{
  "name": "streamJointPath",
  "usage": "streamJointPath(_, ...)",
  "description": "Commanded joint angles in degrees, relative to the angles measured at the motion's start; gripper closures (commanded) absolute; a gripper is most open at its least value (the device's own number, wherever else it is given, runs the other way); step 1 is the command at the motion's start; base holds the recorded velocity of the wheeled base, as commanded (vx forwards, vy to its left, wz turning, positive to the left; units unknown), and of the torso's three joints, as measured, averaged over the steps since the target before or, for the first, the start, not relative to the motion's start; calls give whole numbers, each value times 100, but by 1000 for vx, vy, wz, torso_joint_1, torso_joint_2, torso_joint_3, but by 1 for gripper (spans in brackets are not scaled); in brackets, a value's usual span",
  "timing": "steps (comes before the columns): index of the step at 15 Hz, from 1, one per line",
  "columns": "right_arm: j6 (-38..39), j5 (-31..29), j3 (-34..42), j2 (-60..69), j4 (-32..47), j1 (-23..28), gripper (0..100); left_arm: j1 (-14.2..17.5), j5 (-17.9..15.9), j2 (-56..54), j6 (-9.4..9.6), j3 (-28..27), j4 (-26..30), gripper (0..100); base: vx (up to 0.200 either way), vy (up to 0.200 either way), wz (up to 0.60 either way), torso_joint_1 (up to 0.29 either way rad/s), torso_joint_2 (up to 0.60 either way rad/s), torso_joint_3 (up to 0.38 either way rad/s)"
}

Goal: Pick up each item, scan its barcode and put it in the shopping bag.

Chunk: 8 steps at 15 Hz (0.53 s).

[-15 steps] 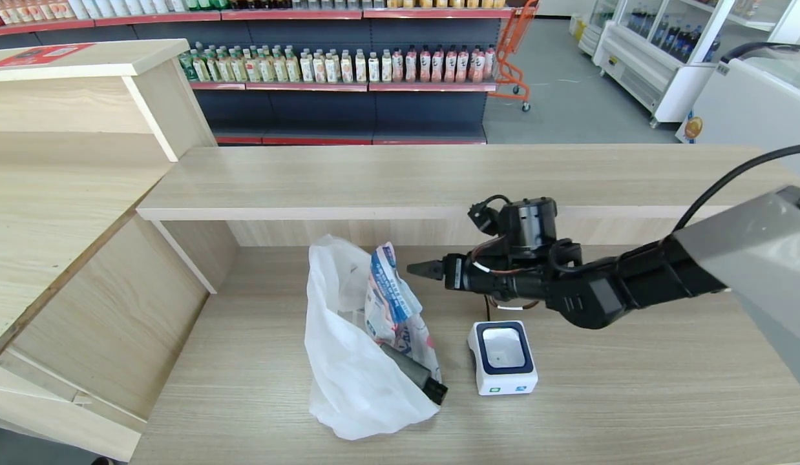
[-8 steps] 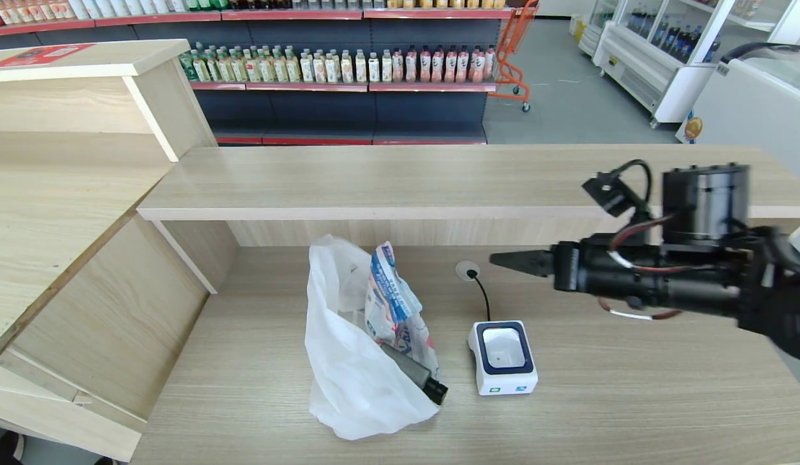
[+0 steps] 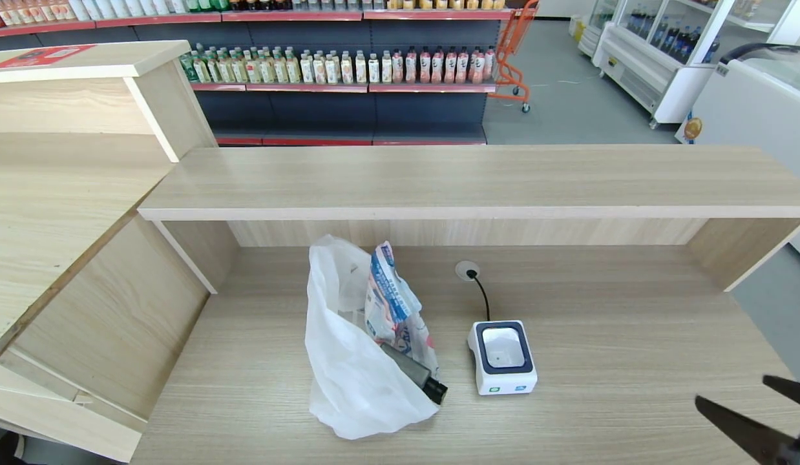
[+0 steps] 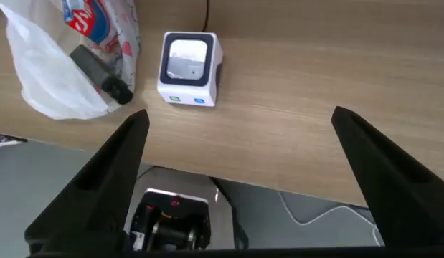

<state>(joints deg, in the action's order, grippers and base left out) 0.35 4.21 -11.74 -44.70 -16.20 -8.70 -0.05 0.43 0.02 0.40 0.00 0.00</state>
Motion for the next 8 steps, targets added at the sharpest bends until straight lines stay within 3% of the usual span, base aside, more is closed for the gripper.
streamJointPath(1,-27,-306,1174,2915,899,677,0,-4,1,-2,4,0,0,0,0,0,0,0,0,0)
streamJointPath(3,123,-69,1077,4066,1787,1055,0,-4,1,-2,-5,0,0,0,0,0,0,0,0,0)
streamJointPath(8,53,-148,1174,4470,1576,879,0,-4,1,-2,-5,0,0,0,0,0,0,0,0,0)
